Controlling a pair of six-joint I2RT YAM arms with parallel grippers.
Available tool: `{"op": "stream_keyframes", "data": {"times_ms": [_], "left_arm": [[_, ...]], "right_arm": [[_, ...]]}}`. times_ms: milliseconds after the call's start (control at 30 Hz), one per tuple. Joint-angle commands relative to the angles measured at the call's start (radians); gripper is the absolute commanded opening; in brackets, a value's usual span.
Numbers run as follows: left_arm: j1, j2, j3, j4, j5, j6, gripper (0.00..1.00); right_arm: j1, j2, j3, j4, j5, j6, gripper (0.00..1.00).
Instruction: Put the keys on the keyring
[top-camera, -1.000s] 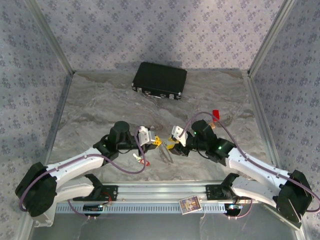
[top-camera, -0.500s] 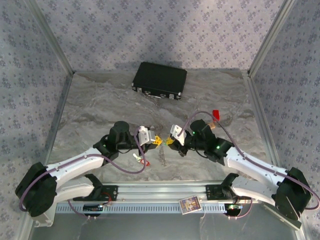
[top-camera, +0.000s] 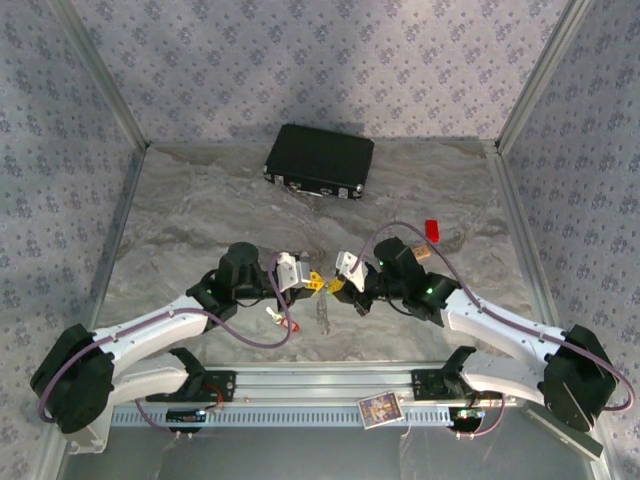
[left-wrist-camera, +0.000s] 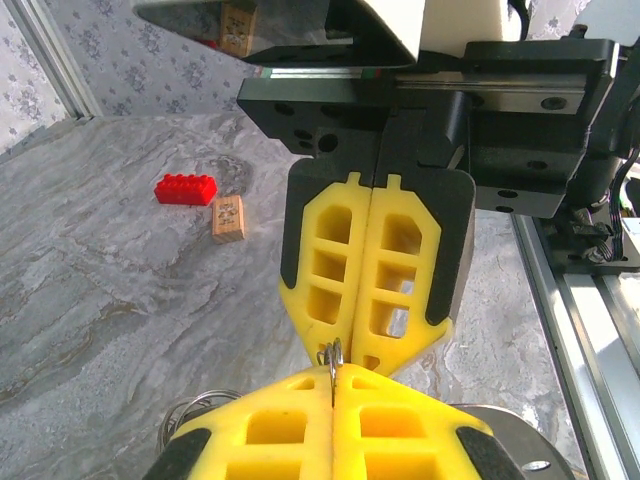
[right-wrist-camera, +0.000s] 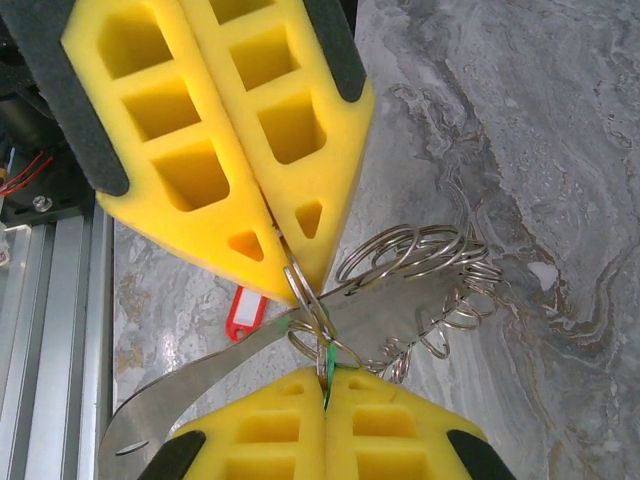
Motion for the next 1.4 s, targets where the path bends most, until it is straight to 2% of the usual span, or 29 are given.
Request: {"op": "stream_keyframes", "data": {"times_ms": [0, 333, 367, 433, 500, 700, 1167, 1267, 1367], "left_arm": [[-0.006, -0.006, 0.009, 0.081, 0.035, 0.015, 0.0], [-0.015, -0.002, 0.003, 0.099, 0.009, 0.011, 0.0], [-0.014, -0.002, 0.004, 0.091, 0.008, 0.016, 0.0], [-0.017, 0.0, 0.003, 0.087, 0.008, 0.018, 0.0], [-0.016, 0.0, 0.002, 0.087, 0.01, 0.018, 0.0], [-0.018, 0.002, -0.003, 0.085, 0.028, 0.023, 0.0], [-0.022, 0.008, 0.003, 0.096, 0.071, 0.024, 0.0], [-0.023, 0.006, 0.003, 0.1, 0.072, 0.024, 0.0], [-0.022, 0.006, 0.005, 0.096, 0.067, 0.024, 0.0]], "right_arm": [[0.004, -0.01, 0.022, -0.037, -0.022, -0.01, 0.0], [0.01, 0.038, 0.042, -0.039, -0.043, -0.006, 0.0], [0.01, 0.029, 0.042, -0.039, -0.038, -0.006, 0.03], [0.006, 0.001, 0.034, -0.043, -0.023, -0.008, 0.18], [0.0, -0.034, 0.022, -0.043, -0.01, -0.015, 0.24], [-0.015, -0.109, -0.004, -0.022, -0.011, -0.038, 0.3], [-0.011, -0.046, 0.0, 0.081, -0.063, -0.016, 0.19], [-0.012, -0.034, 0.005, 0.088, -0.07, -0.017, 0.12], [-0.011, -0.029, 0.017, 0.08, -0.082, -0.023, 0.0]]}}
